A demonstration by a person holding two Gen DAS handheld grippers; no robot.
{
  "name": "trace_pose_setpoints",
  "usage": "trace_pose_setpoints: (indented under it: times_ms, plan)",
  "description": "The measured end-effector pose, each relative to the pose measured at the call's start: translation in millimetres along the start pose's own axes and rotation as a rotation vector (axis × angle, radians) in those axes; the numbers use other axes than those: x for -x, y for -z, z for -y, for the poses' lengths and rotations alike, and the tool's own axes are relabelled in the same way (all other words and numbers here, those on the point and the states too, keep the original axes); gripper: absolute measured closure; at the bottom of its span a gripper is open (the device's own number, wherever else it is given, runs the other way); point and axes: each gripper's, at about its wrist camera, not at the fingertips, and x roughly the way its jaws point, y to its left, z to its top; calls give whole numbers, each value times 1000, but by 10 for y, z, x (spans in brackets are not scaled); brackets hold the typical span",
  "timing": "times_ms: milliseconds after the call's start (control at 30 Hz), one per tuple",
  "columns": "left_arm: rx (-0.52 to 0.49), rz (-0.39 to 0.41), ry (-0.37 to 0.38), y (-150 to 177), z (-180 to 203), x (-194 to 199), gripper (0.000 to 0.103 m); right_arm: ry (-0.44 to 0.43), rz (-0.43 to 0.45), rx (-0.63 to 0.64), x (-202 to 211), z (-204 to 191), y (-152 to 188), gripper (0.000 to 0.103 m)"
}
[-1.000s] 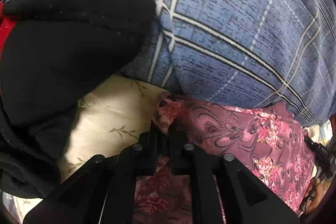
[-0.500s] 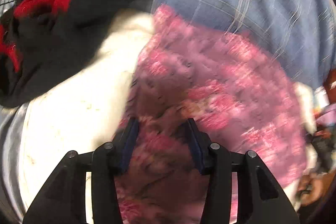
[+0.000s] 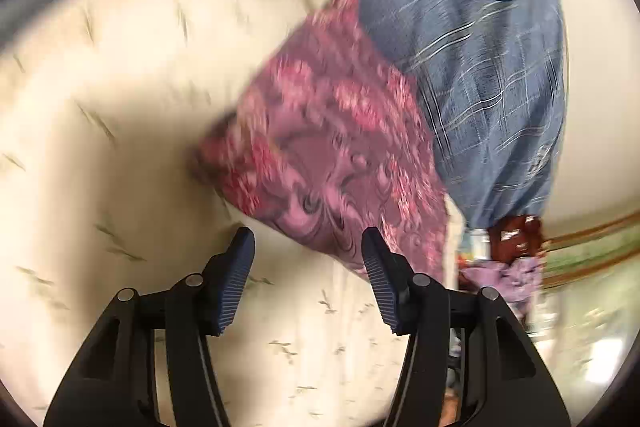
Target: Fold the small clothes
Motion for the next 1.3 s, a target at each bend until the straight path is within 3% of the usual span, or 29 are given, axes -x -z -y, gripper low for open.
trace_pose_setpoints:
  times_ms: [133, 167, 200, 233, 300, 433, 500, 567, 600, 633, 700, 800, 867, 900, 967, 1033, 1100, 1200, 1300]
  plan:
    - [73, 43, 57, -177, 22, -124, 45, -17, 37, -41, -210, -43, -109, 48]
    - [85, 72, 35, -248, 50, -155, 59, -25, 40, -37, -261, -58, -128, 59]
    - [96, 87, 14, -294, 64, -170, 77, -25, 36, -46, -302, -46, -157, 94]
    - [111, 86, 3, -319, 62, -184, 99, -26, 25, -63, -353, -25, -179, 95]
    - [153, 103, 18, -274, 84, -128, 99, -74, 43, -91, -276, 5, -274, 97]
    - [19, 150, 12, 34, 330, 71, 100, -109, 112, 3, 117, -139, -443, 97]
    - [37, 133, -12, 113, 261, -42, 100, -43, 104, 38, 110, -105, -479, 97]
    - [44, 104, -95, 115, 126, -200, 100, 38, 53, 25, -30, 65, -451, 97]
    - [68, 81, -89, 103, 16, -261, 99, 93, 14, 19, -132, 162, -404, 97]
    - [87, 84, -57, 98, -32, -219, 98, 101, -12, 27, -175, 203, -356, 99]
    - [61, 85, -47, 99, -37, -48, 98, 102, 23, 46, -64, 173, -304, 84]
    - [-95, 147, -111, 158, 132, 284, 97, 179, 118, 52, 206, 89, -352, 83]
    - [-163, 194, -121, 164, 283, 424, 91, 147, 190, 71, 359, -23, -421, 81]
    - [-207, 220, -136, 136, 394, 434, 85, 125, 203, 98, 358, -124, -461, 75]
    - [-272, 263, -185, 67, 579, 368, 56, 99, 179, 174, 221, -366, -496, 62]
    - [-325, 295, -254, -3, 717, 187, 45, 112, 143, 267, 8, -598, -449, 61]
    - [-362, 259, -318, -61, 726, -80, 41, 143, 93, 349, -244, -726, -380, 59]
    - [-358, 168, -422, -99, 506, -479, 42, 238, -3, 361, -614, -553, -242, 55]
    - [-518, 219, -522, 73, 613, -604, 37, 202, 66, 416, -590, -447, -106, 55]
